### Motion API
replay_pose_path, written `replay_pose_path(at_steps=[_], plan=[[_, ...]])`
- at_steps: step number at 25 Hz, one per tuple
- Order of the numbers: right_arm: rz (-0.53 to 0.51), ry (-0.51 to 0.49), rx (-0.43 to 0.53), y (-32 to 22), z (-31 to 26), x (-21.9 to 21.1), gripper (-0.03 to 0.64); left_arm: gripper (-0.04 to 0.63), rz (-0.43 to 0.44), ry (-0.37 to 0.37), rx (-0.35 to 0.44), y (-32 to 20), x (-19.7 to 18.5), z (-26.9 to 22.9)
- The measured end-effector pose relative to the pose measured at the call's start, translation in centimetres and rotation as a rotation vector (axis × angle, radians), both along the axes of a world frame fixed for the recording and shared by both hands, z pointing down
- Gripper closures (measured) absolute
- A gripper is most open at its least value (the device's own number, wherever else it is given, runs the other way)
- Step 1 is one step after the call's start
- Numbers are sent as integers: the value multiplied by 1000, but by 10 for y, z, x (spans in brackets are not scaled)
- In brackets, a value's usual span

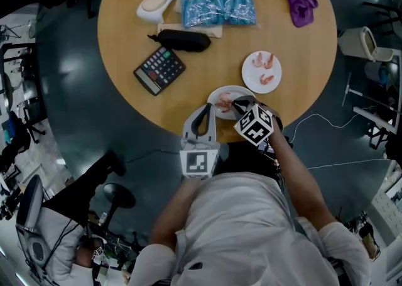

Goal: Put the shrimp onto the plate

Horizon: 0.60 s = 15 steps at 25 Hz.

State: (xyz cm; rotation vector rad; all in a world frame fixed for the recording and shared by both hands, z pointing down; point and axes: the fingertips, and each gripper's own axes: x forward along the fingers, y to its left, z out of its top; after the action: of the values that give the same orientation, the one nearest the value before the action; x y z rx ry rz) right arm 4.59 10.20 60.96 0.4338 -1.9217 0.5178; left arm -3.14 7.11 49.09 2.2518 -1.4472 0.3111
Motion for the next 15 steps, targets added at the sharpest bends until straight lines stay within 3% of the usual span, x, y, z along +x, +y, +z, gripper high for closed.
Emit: replay_pose_path(at_steps=[4, 8, 12, 15], plan=[[-59, 13, 71, -10, -25, 23, 584, 588, 9, -1, 15, -1, 2, 0], [-234, 80, 145, -28, -37, 72, 584, 588, 21, 0, 14, -3, 5, -3], [-389, 172, 144, -55, -34, 133, 586, 588, 27, -5, 21, -5, 11, -7], [-486, 194, 123, -75, -32, 155, 586, 588, 8, 16, -2, -5, 15, -9]])
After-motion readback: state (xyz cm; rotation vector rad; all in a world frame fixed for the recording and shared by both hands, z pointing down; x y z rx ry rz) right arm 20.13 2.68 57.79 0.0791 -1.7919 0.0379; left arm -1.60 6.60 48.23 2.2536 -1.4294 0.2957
